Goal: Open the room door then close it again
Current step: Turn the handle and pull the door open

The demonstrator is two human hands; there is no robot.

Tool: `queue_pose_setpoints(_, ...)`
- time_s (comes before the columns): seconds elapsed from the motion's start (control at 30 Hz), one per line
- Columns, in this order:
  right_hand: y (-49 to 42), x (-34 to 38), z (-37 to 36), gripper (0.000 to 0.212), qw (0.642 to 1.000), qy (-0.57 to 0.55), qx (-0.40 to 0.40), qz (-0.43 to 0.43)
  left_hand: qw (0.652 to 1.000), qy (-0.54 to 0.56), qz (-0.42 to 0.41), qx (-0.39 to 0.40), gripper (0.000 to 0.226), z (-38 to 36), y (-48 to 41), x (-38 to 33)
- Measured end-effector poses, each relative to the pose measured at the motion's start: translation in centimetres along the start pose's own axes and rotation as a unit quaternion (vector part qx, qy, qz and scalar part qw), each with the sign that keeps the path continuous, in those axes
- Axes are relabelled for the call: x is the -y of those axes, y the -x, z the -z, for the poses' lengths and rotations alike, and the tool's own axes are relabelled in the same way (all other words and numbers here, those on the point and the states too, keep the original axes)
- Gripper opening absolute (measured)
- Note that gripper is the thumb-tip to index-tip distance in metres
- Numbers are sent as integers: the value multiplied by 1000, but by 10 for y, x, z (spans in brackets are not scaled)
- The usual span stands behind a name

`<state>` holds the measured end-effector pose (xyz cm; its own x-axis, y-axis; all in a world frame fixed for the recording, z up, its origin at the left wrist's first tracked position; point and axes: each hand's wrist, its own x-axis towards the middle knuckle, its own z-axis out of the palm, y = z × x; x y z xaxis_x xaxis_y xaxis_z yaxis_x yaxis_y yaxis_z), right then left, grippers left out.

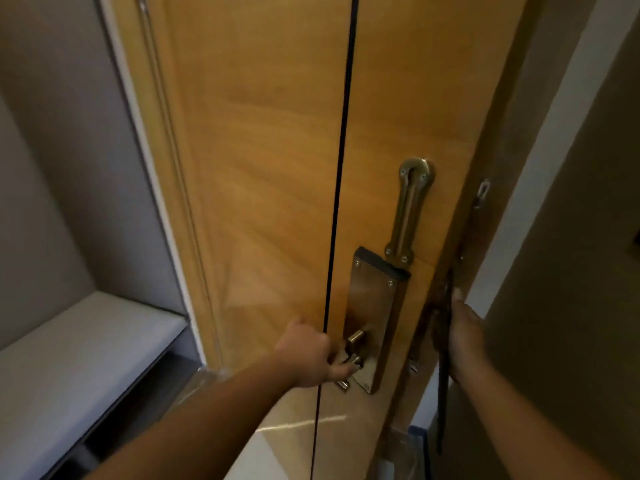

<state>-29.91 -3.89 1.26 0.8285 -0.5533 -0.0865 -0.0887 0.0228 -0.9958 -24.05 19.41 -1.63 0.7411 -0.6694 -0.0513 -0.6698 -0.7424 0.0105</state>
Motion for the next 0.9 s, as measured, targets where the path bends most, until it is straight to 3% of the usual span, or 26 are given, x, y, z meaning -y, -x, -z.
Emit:
queue_pose_setpoints(0.13,34,-14,-44,47,997,-4,64,-34,981,125,140,-54,87,-19,84,31)
queue_pose_setpoints(0.23,52,-22,-86,40,994,-26,109,3,929,322,179,-36,96,-25,134,49)
queue_pose_setpoints(0.33,69,-25,-129,30,985,-13,171,-15,889,409,206,-33,94,-21,187,56)
queue_pose_setpoints(0.47,95,-38,-179,31,960,56,267,-71,851,442,276,-72,80,-19,245,70)
queue_pose_setpoints(0.57,105,-47,-208,33,940,93,325,-42,814,446,352,-118,27,-18,271,78)
queue_pose_setpoints(0.6,109,-48,-215,32,930,114,346,-43,798,451,381,-125,19,-14,278,79)
queue_pose_setpoints(0.7,122,-52,-238,33,904,144,396,-68,750,462,458,-118,35,3,299,87)
queue_pose_setpoints(0.8,127,-58,-264,42,885,166,431,-63,675,500,515,-171,39,5,329,101)
queue_pose_setpoints(0.9,128,-56,-291,44,863,194,460,-76,563,555,556,-257,23,2,360,105)
